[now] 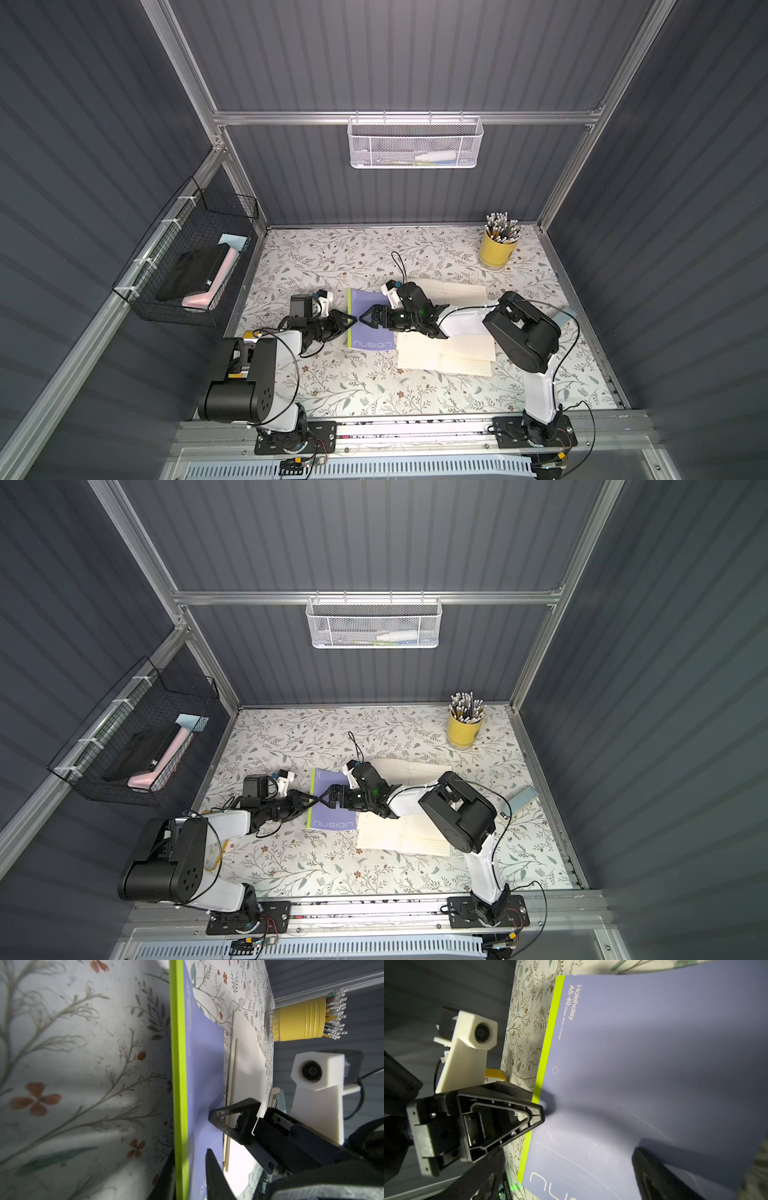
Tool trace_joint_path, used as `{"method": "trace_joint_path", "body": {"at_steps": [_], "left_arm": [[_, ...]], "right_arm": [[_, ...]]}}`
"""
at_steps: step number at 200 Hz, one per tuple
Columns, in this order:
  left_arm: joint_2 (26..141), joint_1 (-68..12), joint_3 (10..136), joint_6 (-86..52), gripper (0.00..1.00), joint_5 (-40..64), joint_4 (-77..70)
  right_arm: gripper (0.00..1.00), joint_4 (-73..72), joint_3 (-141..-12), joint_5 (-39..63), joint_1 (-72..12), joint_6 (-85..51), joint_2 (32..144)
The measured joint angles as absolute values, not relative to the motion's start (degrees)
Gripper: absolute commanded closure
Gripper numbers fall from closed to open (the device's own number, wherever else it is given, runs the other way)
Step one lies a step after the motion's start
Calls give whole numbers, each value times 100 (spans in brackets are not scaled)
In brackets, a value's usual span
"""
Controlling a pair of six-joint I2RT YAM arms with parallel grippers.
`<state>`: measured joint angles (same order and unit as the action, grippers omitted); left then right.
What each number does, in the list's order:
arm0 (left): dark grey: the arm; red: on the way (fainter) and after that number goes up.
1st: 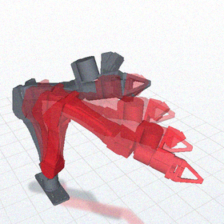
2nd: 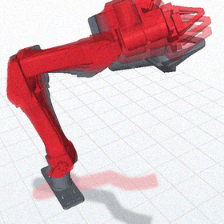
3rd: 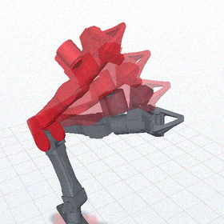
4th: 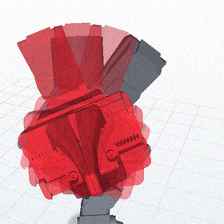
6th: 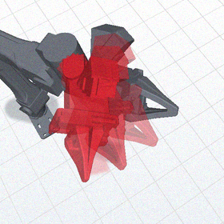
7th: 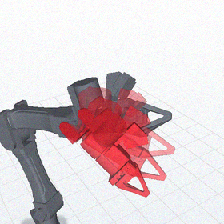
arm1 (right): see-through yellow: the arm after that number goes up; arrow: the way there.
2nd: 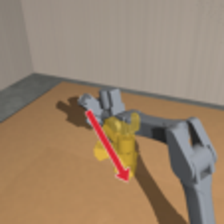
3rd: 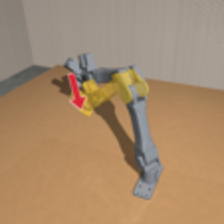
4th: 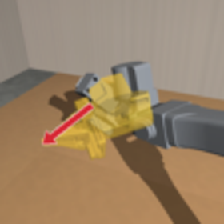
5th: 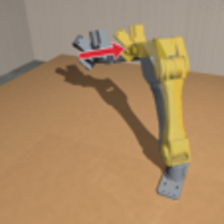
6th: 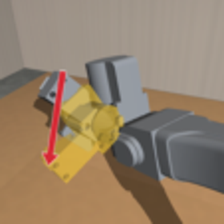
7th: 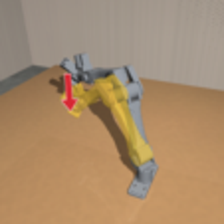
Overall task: Close the notebook
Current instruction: Pick up the notebook from the center of the board.
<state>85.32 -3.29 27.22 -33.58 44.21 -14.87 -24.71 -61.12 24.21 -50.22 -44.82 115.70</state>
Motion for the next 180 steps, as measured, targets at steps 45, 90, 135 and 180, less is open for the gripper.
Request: {"method": "trace_joint_path", "body": {"at_steps": [45, 90, 135, 180], "left_arm": [[8436, -336, 2856, -3214, 100, 4348, -1122], [8329, -368, 3395, -2880, 100, 4202, -215], [8228, -381, 4504, -2460, 100, 3920, 788], [8519, -381, 5902, -2272, 100, 3863, 1328]], "right_arm": [[1, -2534, -6080, 2412, -5028, -4475, 11557], [1, -2196, -6051, 2403, -5072, -4344, 11360], [1, -1013, -6497, 2329, -5072, -3975, 10997], [1, -311, -6873, 2248, -4703, -3625, 10361]]}}
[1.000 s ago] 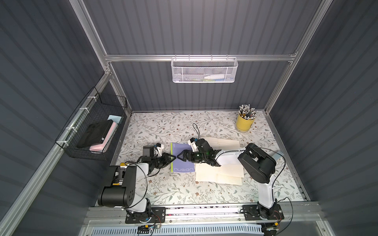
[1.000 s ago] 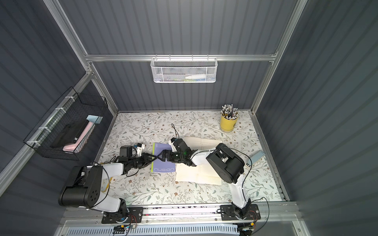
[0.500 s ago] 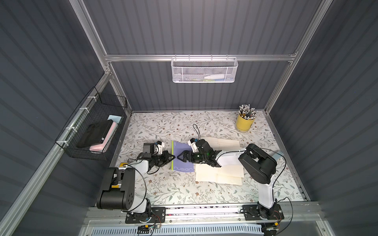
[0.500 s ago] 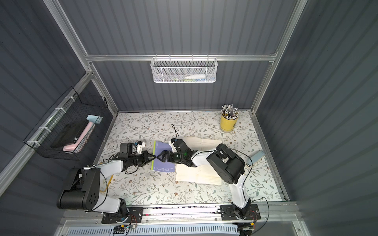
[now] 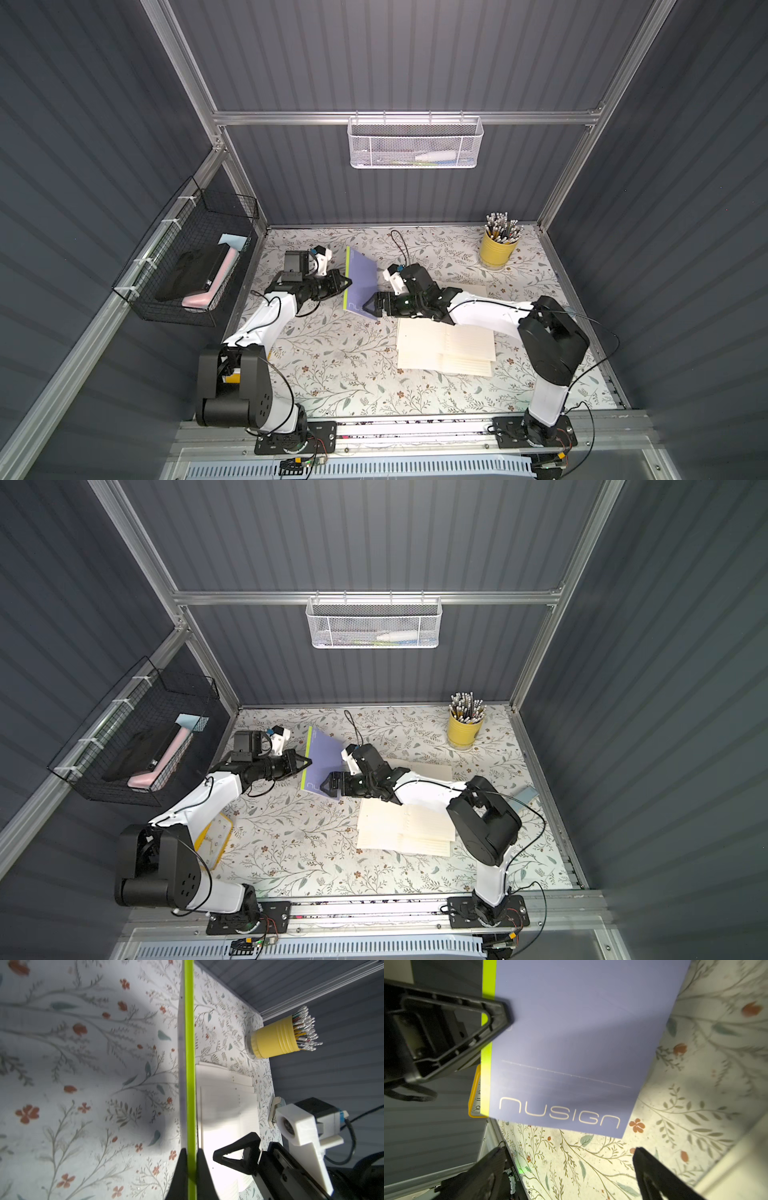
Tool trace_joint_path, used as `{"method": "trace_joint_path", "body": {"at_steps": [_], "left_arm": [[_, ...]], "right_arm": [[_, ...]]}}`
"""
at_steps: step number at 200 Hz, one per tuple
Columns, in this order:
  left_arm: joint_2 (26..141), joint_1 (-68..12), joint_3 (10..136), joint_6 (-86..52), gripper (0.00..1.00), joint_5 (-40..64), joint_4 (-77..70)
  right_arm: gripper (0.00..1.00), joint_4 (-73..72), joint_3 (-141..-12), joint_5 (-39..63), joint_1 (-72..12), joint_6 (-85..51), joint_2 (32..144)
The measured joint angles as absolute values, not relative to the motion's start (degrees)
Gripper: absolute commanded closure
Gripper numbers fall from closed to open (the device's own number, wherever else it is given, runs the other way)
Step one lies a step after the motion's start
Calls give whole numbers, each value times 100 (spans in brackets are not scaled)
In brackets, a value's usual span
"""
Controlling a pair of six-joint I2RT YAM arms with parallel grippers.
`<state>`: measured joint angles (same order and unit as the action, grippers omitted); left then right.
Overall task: Close the notebook
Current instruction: Pick up the notebook from the center of the board, then place the notebook at the center of the board.
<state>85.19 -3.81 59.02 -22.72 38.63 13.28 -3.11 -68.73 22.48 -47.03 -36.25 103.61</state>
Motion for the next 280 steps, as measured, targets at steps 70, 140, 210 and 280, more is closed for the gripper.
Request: {"method": "trace_joint_path", "body": {"at_steps": [70, 140, 210, 280], "left_arm": [[9885, -381, 7526, -2331, 100, 3872, 1409], [10962, -381, 8171, -2880, 100, 3529, 650], [12022, -314, 8423, -3225, 100, 3170, 89], [12158, -49, 8429, -3234, 100, 3129, -5]], "right_arm": [[1, 67, -6418, 2134, -3822, -3385, 9459], [1, 185, -6202, 2204, -3358, -3267, 9400], [1, 180, -6202, 2368, -3083, -3151, 9520], [1, 139, -6114, 2526, -3070, -3155, 9598]]}}
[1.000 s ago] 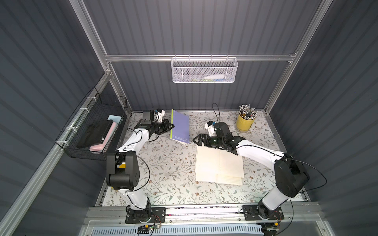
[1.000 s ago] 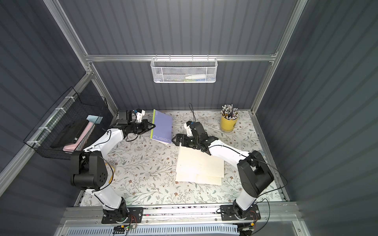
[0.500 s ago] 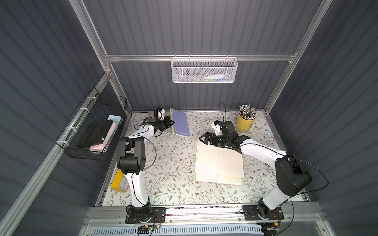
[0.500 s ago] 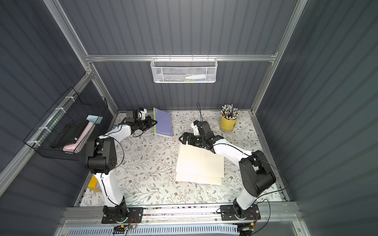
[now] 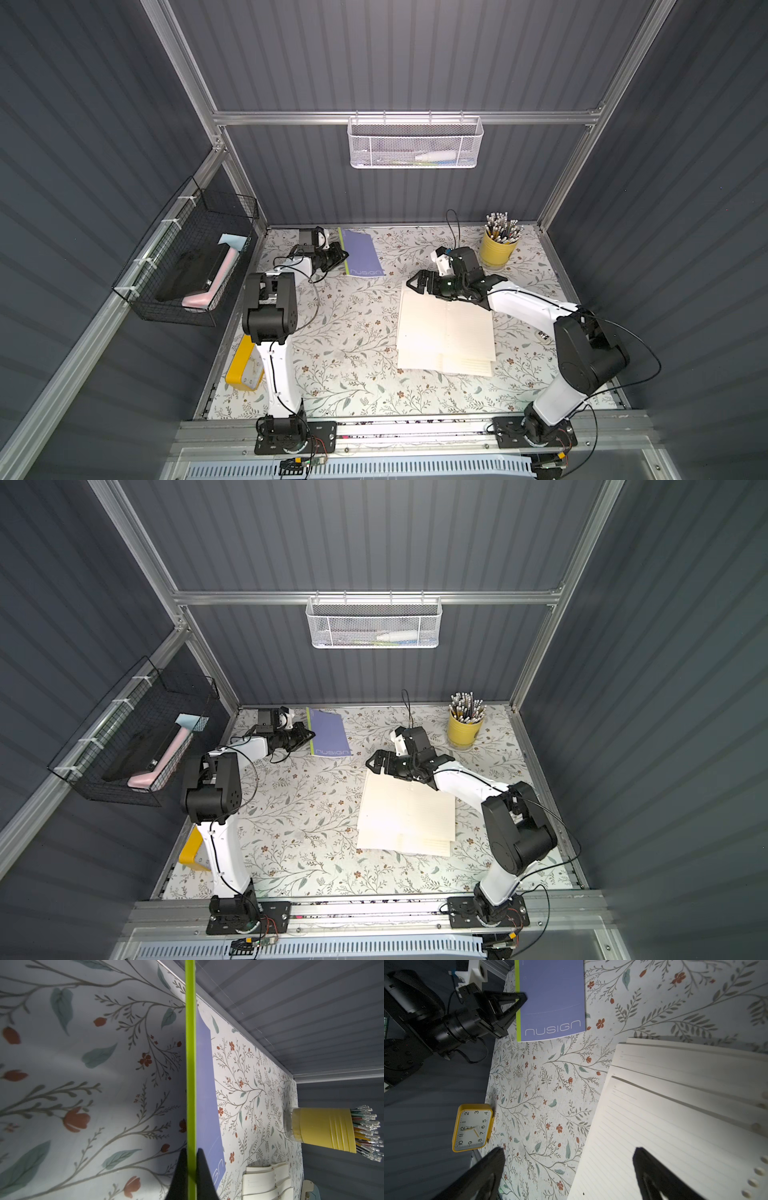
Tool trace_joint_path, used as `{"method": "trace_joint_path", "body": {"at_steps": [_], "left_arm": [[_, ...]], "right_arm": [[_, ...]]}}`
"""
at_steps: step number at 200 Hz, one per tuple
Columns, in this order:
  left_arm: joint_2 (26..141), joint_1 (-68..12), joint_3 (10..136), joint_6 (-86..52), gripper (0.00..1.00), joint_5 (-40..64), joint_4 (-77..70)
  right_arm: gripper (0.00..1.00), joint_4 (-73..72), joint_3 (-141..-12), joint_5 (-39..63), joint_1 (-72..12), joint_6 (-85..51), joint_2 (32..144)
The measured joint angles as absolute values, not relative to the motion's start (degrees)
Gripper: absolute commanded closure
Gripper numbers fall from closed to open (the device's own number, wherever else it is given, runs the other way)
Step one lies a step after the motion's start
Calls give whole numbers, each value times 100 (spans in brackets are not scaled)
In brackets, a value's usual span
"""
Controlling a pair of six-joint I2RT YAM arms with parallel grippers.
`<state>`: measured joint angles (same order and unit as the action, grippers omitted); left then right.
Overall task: Close the notebook
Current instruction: Place the notebook at the center of the board.
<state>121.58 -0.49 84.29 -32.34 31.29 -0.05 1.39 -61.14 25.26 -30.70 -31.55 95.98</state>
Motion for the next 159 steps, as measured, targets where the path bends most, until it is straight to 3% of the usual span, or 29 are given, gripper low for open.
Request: {"method": "trace_joint_path", "body": {"at_steps": [86, 159], "left_arm": [[12792, 202, 9021, -2842, 100, 3529, 679], [12374, 143, 7942, -2915, 100, 3627, 215]], "right_arm": [[1, -64, -6020, 2742, -3068, -3194, 9780], [1, -123, -6012, 2836, -3070, -3197, 9870]]}}
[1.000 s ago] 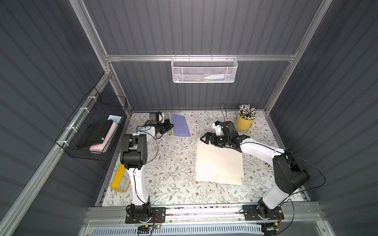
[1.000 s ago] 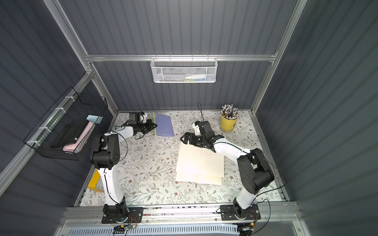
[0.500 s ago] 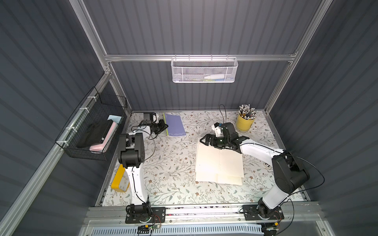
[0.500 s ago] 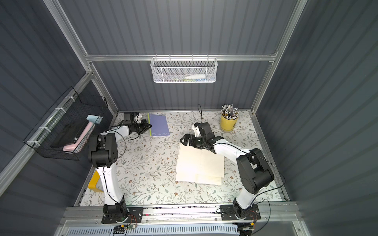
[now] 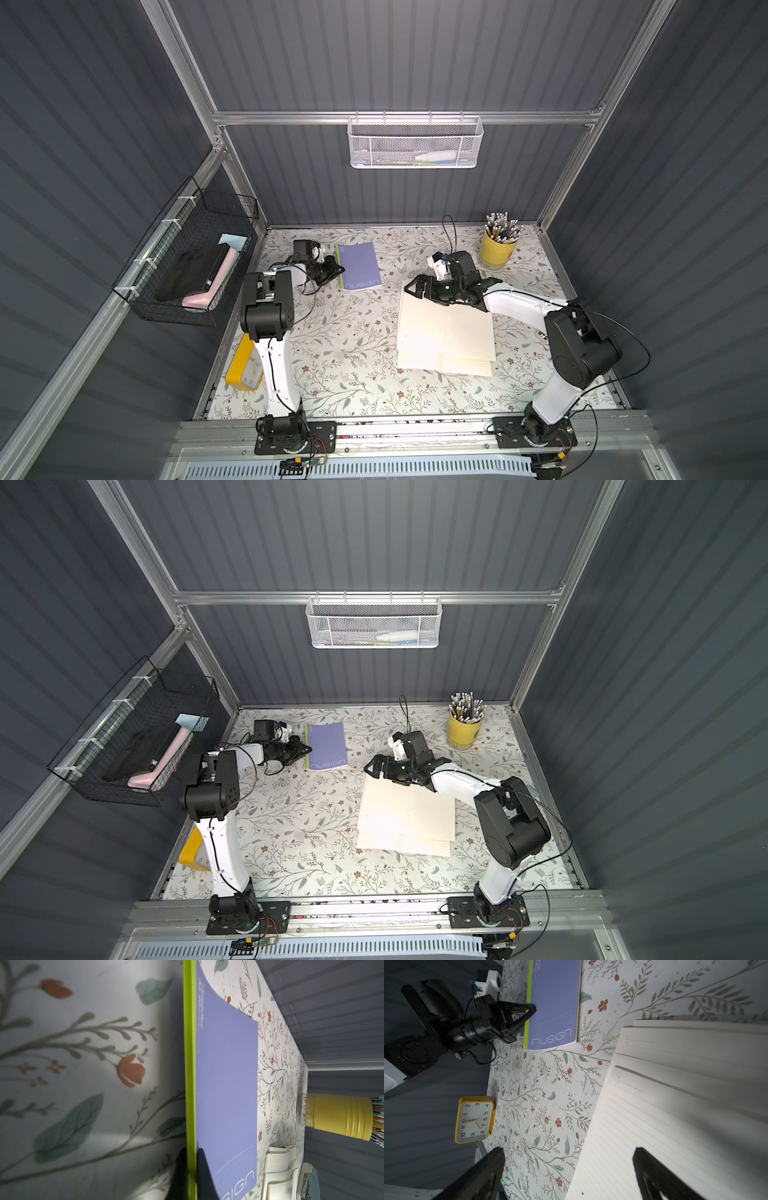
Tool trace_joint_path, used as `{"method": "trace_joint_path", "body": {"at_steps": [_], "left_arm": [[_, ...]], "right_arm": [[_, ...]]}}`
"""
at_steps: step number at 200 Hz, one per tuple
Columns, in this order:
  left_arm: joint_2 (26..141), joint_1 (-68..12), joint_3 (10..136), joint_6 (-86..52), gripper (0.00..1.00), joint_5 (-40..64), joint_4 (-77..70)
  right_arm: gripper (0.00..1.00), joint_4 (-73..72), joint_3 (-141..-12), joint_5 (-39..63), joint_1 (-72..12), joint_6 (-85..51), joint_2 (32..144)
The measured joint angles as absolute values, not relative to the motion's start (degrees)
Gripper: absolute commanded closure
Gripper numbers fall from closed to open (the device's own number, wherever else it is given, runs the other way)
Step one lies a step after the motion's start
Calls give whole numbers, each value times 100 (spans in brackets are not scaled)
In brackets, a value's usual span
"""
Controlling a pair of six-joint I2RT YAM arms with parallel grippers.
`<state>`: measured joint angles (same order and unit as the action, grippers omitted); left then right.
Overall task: Close the notebook
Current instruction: Place the notebook at the center of the board.
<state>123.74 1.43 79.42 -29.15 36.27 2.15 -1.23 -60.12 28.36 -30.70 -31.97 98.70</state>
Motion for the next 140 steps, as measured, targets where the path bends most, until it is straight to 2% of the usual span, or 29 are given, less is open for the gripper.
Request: {"method": "trace_joint_path", "body": {"at_steps": [74, 140], "left_arm": [[12278, -78, 7638, -3109, 100, 3485, -207], [12195, -123, 7655, -3048, 73, 3041, -25]], "right_arm": [[1, -215, -5749, 2851, -3070, -3280, 9791], [1, -279, -5749, 2871, -3070, -3297, 9791]]}}
